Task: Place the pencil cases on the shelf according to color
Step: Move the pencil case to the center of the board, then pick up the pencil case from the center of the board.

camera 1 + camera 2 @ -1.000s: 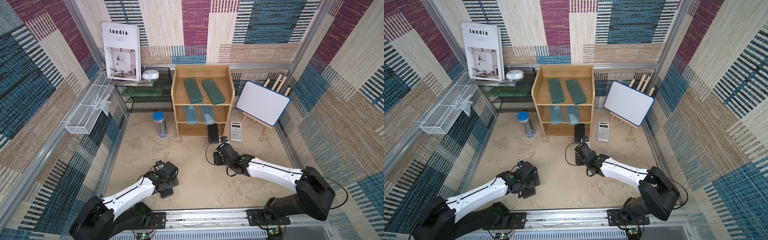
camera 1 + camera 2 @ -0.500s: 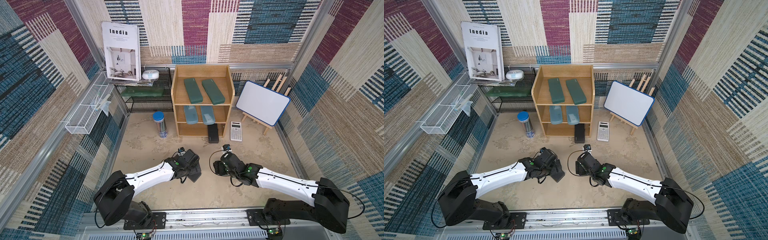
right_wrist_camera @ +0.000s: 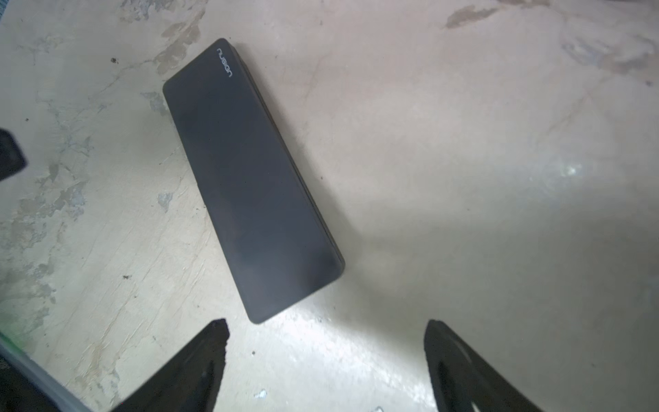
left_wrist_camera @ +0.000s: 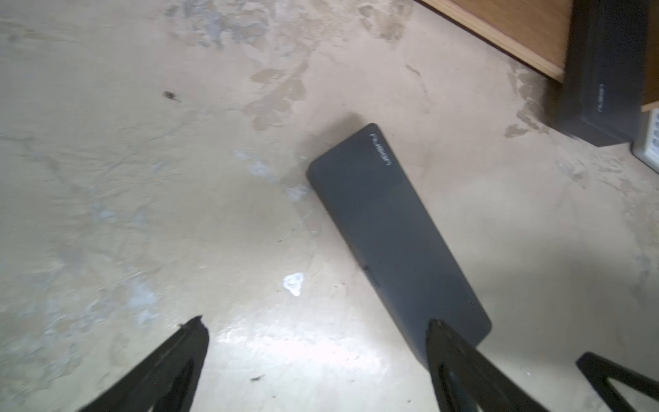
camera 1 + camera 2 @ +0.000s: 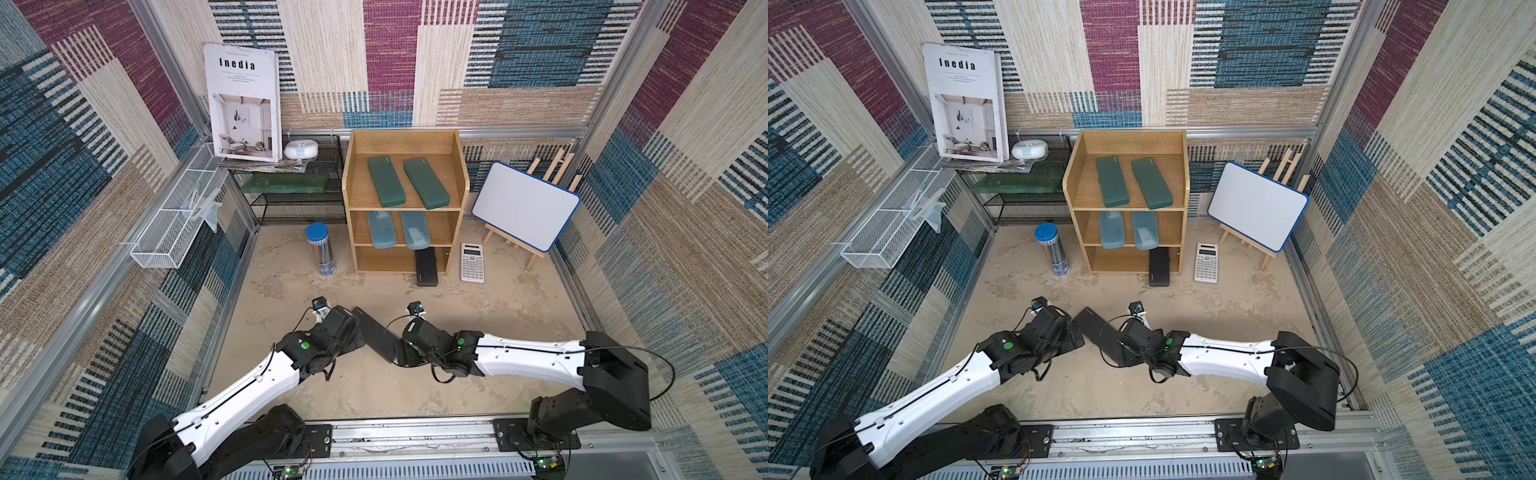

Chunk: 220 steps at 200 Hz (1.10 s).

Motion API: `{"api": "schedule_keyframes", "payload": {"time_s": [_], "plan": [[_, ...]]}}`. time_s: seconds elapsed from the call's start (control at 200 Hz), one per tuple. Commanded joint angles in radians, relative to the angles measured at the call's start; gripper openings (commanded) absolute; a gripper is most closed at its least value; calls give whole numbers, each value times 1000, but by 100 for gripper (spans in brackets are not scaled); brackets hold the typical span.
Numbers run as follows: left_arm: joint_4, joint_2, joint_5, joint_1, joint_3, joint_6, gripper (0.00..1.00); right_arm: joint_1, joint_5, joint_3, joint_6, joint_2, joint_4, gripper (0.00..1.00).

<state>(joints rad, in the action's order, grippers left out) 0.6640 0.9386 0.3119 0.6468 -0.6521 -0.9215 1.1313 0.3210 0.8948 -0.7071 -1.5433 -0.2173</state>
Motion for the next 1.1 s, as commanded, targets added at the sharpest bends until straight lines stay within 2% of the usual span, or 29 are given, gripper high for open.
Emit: {"api": "schedule_keyframes", "payload": {"time_s": [0.0,0.095,0.185,0.426,0.877,1.097], "plan": [[75,-104,21,-40,43,31,99,4,34,78,148,-75,-46,93],[105,-173,26,-71,65,36,99,2,34,122,223,-133,-49,94],[116,-205,26,-89,79,47,99,1,-46,136,304,-178,-18,94],[83,-178,-21,-141,103,72,99,-4,-95,153,355,-269,14,94],[67,-185,-52,-181,134,82,99,-4,-81,67,309,-299,81,85],[66,-180,-55,-188,123,92,99,-4,20,6,239,-187,88,73]]}}
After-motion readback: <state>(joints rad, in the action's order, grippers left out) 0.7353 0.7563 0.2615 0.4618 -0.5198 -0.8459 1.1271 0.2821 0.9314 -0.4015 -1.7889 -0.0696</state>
